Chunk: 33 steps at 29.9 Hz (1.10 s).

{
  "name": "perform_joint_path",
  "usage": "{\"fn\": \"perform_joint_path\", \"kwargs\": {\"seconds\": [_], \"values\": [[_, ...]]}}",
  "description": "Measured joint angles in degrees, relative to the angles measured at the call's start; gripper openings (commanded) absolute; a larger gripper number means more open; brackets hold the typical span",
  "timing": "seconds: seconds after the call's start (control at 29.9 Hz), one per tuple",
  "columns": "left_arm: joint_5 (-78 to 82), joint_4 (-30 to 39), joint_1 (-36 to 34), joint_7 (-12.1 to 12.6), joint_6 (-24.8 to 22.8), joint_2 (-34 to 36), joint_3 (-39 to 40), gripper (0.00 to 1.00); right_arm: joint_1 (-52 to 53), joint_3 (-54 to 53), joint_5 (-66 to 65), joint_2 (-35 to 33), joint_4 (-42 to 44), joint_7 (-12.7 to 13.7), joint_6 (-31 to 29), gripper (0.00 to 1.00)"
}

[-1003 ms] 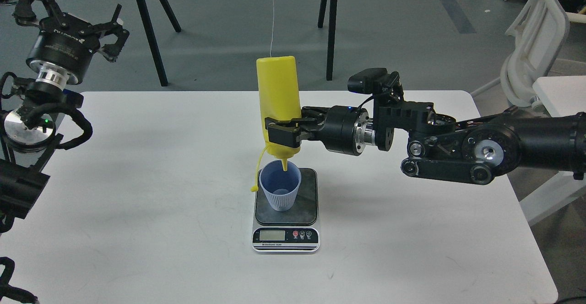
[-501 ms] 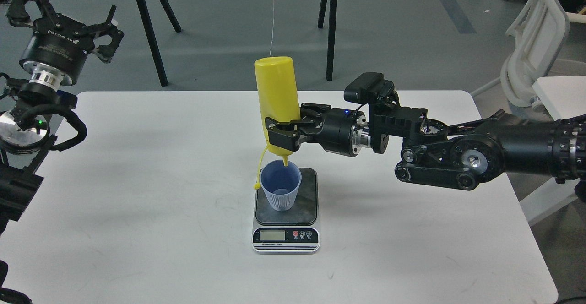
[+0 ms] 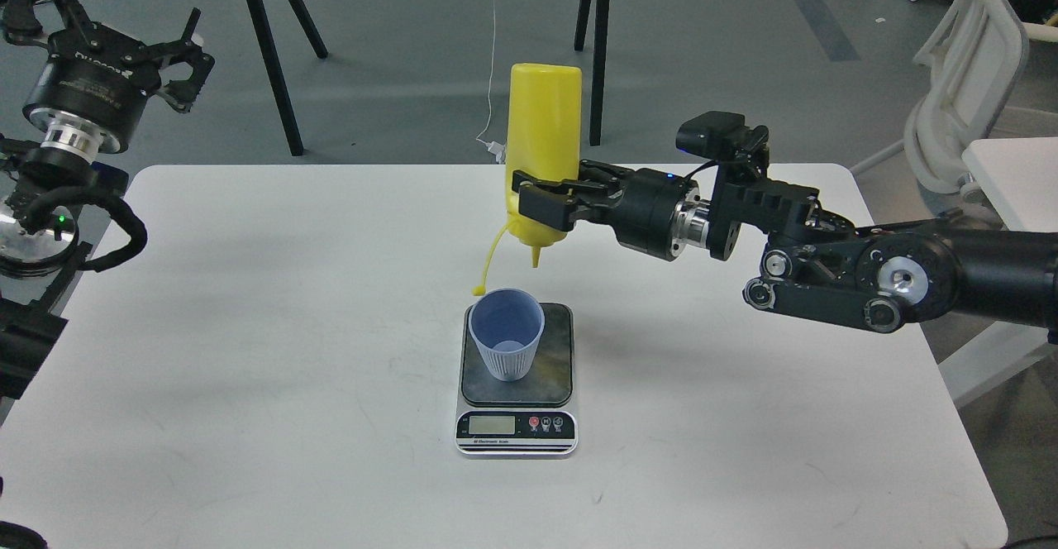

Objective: Pour seasoning into cup on scale with both arms
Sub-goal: 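Carry the yellow bottle back and lower it to the table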

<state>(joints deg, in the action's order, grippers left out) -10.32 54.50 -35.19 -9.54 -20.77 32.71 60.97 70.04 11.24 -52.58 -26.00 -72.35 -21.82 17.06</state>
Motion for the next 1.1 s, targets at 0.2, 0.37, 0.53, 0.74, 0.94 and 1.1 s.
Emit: {"fn": "perform_joint_path", "kwargs": {"seconds": [0.2, 0.37, 0.53, 0.74, 0.94, 1.1], "values": [[0.14, 0.0, -0.06, 0.14, 0.67, 0.91, -0.54, 1.0, -14.91, -18.75, 8.52, -8.72, -7.02, -0.92, -5.39, 0.26], [0.37, 0.0, 0.92, 0.22, 0.22, 3.93, -2.97, 0.99, -29.24, -35.89, 14.73, -10.02, -9.24, -1.22, -12.03, 0.26], [0.38, 0.0, 1.73, 0.11, -0.73, 6.91, -5.43, 1.0, -40.17, -48.38, 24.28, -9.18, -9.38, -1.22, -18.21, 0.26], [0.18, 0.31, 2.49, -0.29, -1.32, 7.25, -5.31, 0.99, -48.78, -55.5, 41.01, -8.76, -9.18, -1.26, -27.19, 0.26], [0.11, 5.65, 3.87, -0.54, -2.63, 6.37, -5.26, 0.99, -57.77, -59.16, 60.81, -7.54, -8.48, -1.89, -39.76, 0.26], [0.04, 6.18, 4.21, -0.56, -2.37, 5.43, -5.25, 1.0, -64.19, -61.27, 68.63, -2.27, -5.57, -2.17, -44.81, 0.27]]}}
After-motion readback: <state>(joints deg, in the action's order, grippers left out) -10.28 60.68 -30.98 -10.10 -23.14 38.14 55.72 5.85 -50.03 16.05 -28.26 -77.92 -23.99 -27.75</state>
